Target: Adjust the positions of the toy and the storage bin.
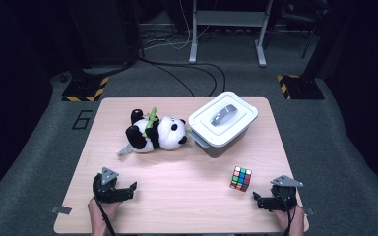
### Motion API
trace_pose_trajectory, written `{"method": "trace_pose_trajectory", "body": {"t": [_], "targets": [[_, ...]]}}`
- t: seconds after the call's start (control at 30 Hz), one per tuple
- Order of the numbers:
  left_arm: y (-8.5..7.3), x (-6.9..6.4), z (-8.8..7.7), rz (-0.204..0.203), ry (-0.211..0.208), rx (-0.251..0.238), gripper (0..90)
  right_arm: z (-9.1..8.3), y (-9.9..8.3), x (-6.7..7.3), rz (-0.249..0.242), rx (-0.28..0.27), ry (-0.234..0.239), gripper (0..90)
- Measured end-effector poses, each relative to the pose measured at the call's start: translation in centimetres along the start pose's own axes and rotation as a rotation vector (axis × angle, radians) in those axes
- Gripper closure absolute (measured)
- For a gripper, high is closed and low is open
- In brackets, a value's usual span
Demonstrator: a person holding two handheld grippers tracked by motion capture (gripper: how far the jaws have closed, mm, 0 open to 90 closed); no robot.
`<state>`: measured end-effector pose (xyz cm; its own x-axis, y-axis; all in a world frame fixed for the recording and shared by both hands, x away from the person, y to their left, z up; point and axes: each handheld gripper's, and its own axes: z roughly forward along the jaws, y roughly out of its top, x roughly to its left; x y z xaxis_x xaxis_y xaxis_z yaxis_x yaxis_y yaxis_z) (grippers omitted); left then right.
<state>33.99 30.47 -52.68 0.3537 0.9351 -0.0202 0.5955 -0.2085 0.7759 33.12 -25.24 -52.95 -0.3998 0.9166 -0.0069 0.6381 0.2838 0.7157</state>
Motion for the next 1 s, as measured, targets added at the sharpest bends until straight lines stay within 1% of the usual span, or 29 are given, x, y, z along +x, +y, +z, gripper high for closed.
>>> {"method": "trace_pose_trajectory", "body": {"t": [0.03, 0.1, 0.13, 0.17, 0.2, 0.33, 0.37, 0.4, 0.47, 0.53, 0.57, 0.6, 0.67, 0.7, 0.87, 0.93, 0.97, 1.0], "targets": [[-0.2, 0.0, 0.1, -0.004, 0.0, 0.012, 5.7, 0.0, 0.0, 0.0, 0.0, 0.0, 0.0, 0.0], [-0.1, 0.2, 0.2, 0.002, -0.008, 0.044, 3.9, 0.0, 0.0, 0.0, -0.004, -0.001, 0.0, 0.0], [-0.2, 0.2, 0.2, 0.0, -0.008, 0.05, 3.8, 0.0, 0.0, 0.0, -0.004, -0.001, 0.0, 0.0], [-0.2, 0.3, 0.4, 0.006, -0.004, 0.064, 3.9, 0.0, 0.0, 0.0, -0.005, -0.001, 0.0, 0.0], [-0.1, 0.3, 0.5, 0.024, 0.004, 0.075, 3.4, 0.0, 0.0, 0.1, 0.004, -0.004, -0.001, 0.0], [-0.1, 0.2, 0.6, 0.025, 0.004, 0.077, 2.1, 0.0, 0.0, 0.1, -0.003, -0.003, 0.001, 0.0], [-0.1, 0.1, 0.6, 0.021, 0.008, 0.074, 1.9, 0.0, 0.0, 0.1, -0.012, 0.001, 0.012, 0.0], [-0.1, 0.1, 0.5, 0.026, 0.007, 0.079, 1.9, 0.0, 0.1, 0.1, -0.031, 0.007, 0.028, 0.0], [-0.1, 0.1, 0.6, 0.019, 0.008, 0.078, 2.0, 0.0, 0.2, 0.3, -0.048, 0.019, 0.045, 0.0], [-0.1, 0.1, 0.6, 0.017, 0.009, 0.079, 2.0, -0.1, 0.3, 0.4, -0.074, 0.019, 0.066, 0.0], [-0.1, 0.1, 0.6, 0.016, 0.01, 0.078, 2.0, -0.3, 0.3, 0.4, -0.078, 0.001, 0.069, 0.0], [-0.1, 0.1, 0.6, 0.015, 0.012, 0.078, 2.1, -0.4, 0.3, 0.5, -0.078, -0.006, 0.077, 0.0], [-0.1, 0.0, 0.6, 0.01, 0.017, 0.076, 2.3, -0.6, 0.4, 0.6, -0.066, -0.023, 0.116, 0.0], [-0.1, 0.0, 0.6, 0.009, 0.021, 0.075, 2.4, -0.7, 0.5, 0.8, -0.076, -0.034, 0.124, 0.0], [-0.1, 0.0, 0.6, 0.008, 0.019, 0.074, 3.0, -1.2, 2.4, 2.8, -0.188, -0.04, 0.131, 0.0], [-0.1, 0.0, 0.6, 0.009, 0.019, 0.074, 3.2, -1.2, 3.4, 3.3, -0.223, -0.05, 0.132, 0.0], [-0.1, 0.0, 0.6, 0.01, 0.02, 0.073, 3.2, -1.2, 3.9, 3.4, -0.241, -0.052, 0.14, 0.0], [-0.1, 0.0, 0.6, 0.007, 0.018, 0.074, 3.3, -1.1, 4.3, 3.5, -0.246, -0.053, 0.146, 0.0]]}}
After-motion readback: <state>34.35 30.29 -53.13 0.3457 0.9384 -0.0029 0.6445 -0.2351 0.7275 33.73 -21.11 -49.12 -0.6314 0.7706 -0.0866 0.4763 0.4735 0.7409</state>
